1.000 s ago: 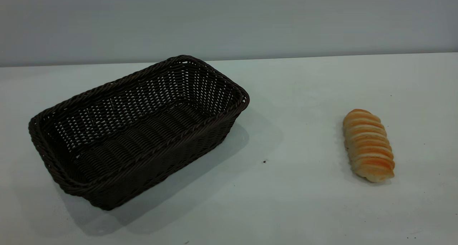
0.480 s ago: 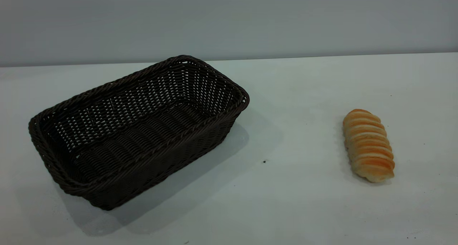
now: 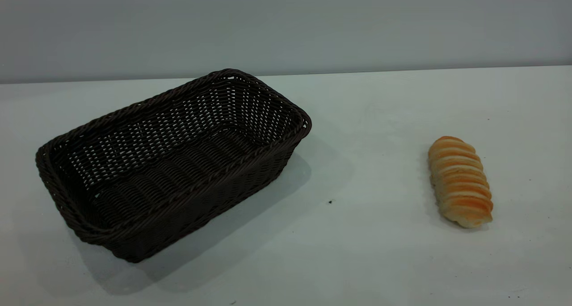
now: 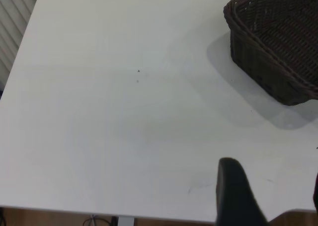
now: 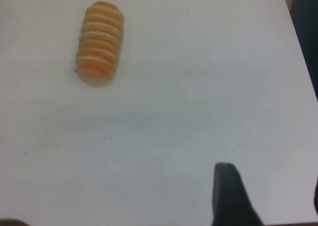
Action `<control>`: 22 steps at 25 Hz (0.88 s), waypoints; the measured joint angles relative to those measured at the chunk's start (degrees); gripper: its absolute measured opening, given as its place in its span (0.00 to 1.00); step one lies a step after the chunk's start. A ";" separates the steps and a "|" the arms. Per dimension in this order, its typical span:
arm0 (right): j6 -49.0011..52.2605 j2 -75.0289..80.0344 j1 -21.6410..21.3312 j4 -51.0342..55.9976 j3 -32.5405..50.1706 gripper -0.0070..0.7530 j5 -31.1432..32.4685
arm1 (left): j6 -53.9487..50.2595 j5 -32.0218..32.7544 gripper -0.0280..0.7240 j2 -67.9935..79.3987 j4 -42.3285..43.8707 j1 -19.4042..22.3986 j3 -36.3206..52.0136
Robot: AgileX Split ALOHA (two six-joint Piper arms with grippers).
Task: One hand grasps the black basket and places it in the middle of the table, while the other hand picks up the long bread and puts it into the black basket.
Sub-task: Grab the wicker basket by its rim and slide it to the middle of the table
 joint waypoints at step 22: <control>-5.27 11.77 -0.07 7.33 -1.68 0.51 -16.09 | -1.78 -5.14 0.63 11.99 -2.80 0.00 -5.61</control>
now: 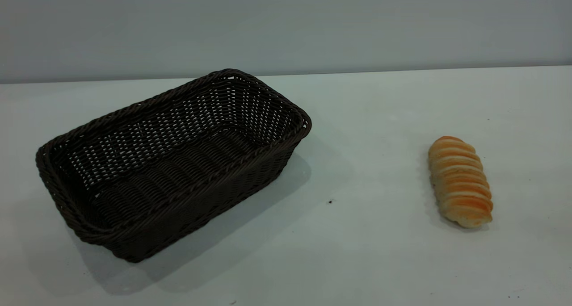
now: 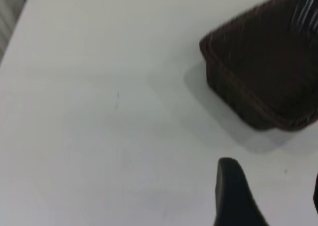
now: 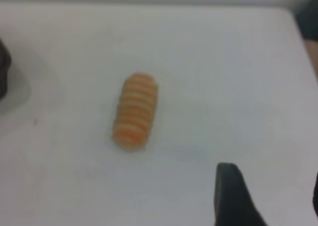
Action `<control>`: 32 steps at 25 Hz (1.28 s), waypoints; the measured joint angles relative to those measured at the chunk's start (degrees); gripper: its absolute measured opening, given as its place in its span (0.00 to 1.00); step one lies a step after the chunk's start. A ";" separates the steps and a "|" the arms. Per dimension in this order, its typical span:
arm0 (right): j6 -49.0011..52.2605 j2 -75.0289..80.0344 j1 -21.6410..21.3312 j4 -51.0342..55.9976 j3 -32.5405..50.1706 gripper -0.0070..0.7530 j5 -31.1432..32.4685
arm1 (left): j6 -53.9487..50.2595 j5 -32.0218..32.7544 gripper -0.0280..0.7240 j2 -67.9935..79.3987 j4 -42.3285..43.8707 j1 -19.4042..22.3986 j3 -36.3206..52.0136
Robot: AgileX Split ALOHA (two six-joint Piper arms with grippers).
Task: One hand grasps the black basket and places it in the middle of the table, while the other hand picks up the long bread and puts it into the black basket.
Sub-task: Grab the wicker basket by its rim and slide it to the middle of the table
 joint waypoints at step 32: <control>-9.58 21.47 0.00 8.57 0.00 0.64 -11.76 | -30.22 -25.16 0.63 87.23 -1.76 -5.96 -21.08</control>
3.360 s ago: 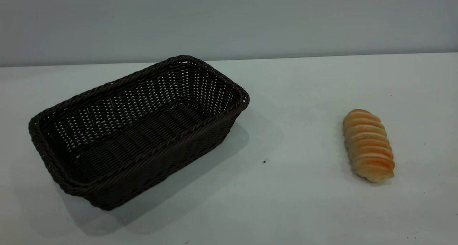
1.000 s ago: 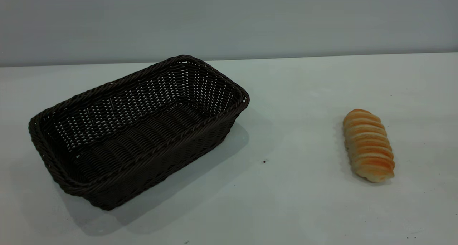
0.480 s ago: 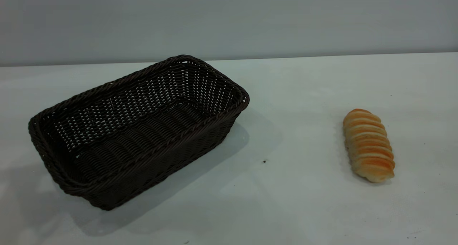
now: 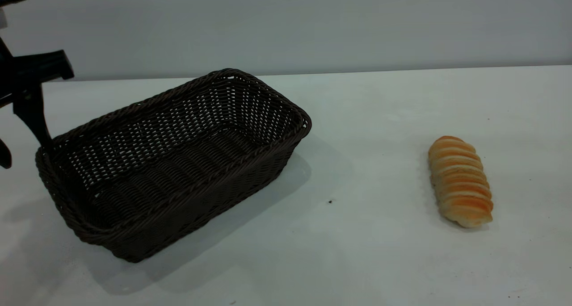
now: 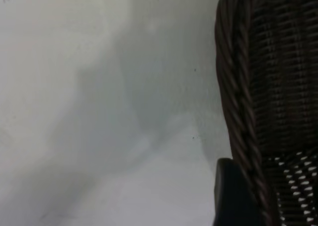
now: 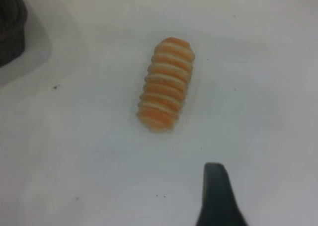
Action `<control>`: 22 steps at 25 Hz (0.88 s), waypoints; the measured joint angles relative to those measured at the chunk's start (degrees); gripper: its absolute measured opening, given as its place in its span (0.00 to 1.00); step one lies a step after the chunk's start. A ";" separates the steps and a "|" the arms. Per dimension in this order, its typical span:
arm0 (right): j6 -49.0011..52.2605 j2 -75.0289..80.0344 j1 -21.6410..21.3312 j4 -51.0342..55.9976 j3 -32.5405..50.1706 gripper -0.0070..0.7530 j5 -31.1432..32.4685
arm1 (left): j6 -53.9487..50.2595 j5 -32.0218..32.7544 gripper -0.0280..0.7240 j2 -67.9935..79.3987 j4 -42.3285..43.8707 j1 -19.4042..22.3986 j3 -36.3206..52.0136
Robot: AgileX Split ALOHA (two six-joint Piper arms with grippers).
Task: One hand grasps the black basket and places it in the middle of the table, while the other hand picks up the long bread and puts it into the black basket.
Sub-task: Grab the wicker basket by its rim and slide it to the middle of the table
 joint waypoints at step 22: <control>-0.61 0.00 0.00 0.66 0.00 0.64 -0.01 | -2.09 -12.54 0.61 19.84 -1.34 -2.17 -0.40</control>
